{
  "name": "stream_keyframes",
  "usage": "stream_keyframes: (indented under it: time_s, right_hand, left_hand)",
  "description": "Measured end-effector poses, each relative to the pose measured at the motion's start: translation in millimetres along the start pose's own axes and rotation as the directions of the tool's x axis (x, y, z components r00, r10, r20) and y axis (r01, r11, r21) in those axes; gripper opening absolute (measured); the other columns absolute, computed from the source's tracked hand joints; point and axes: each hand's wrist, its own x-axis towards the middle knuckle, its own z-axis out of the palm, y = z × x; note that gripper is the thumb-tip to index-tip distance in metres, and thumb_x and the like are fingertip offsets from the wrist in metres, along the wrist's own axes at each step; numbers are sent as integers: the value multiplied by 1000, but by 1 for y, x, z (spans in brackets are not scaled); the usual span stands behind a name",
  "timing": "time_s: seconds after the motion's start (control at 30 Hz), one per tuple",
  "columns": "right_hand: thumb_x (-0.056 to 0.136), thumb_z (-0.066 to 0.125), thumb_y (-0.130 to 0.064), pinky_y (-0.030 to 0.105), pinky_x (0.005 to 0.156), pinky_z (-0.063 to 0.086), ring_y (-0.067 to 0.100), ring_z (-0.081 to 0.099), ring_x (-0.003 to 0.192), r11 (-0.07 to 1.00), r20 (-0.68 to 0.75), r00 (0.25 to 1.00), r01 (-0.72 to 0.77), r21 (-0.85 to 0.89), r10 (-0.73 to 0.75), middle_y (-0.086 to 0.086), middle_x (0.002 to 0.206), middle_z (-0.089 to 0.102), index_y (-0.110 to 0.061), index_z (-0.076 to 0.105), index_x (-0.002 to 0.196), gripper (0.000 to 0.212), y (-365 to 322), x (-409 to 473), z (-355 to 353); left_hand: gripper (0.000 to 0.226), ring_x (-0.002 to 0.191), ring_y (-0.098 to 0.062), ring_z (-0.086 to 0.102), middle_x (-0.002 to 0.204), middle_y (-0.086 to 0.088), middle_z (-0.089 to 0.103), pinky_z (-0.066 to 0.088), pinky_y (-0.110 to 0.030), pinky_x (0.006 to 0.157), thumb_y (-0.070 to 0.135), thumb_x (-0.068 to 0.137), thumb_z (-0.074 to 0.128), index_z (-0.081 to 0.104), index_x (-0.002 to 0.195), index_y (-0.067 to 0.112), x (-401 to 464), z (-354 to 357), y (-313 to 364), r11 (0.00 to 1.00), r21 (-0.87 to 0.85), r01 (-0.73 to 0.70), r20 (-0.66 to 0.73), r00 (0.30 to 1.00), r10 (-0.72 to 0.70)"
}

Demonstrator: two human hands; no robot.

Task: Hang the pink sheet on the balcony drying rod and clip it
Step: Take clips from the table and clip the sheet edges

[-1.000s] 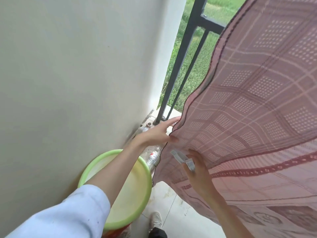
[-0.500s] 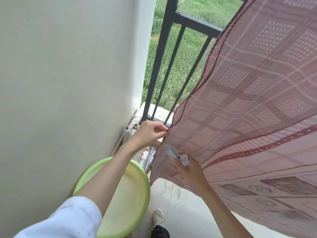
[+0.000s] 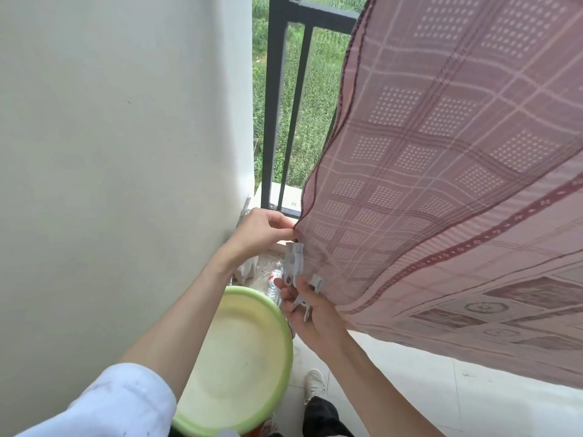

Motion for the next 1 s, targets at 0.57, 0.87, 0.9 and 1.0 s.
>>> stream_keyframes:
  time_s: [0.57,0.87,0.9,1.0]
  right_hand:
    - [33,95,-13,19,46,48,14,63,57,963,167,983,29,269,-76,19,79,68,-1,56,98,77,8,22,4]
    - [60,81,-17,20,48,47,12,63,58,972,153,988,0,234,-36,11,85,72,-5,57,100,48,9,21,7]
    - [70,71,-20,20,48,46,11,61,58,981,134,991,-11,194,-15,7,85,72,-8,57,100,35,8,19,7]
    - [81,57,-26,21,51,43,10,58,61,995,136,990,-47,90,34,-1,91,73,-16,59,97,20,5,14,6]
  left_hand:
    - [20,81,-7,57,80,6,60,41,-17,69,16,74,74,64,57,20,-7,19,5,986,-155,68,-209,973,-99]
    - [18,77,-7,59,71,6,65,41,-23,65,20,75,72,63,60,19,-12,23,2,970,-204,134,-225,958,-179]
    - [16,78,-8,60,73,5,66,42,-23,65,22,75,72,63,62,18,-12,24,1,972,-193,134,-240,954,-179]
    - [15,76,-8,60,77,5,66,40,-22,61,25,75,72,63,66,17,-14,27,1,968,-209,140,-241,952,-190]
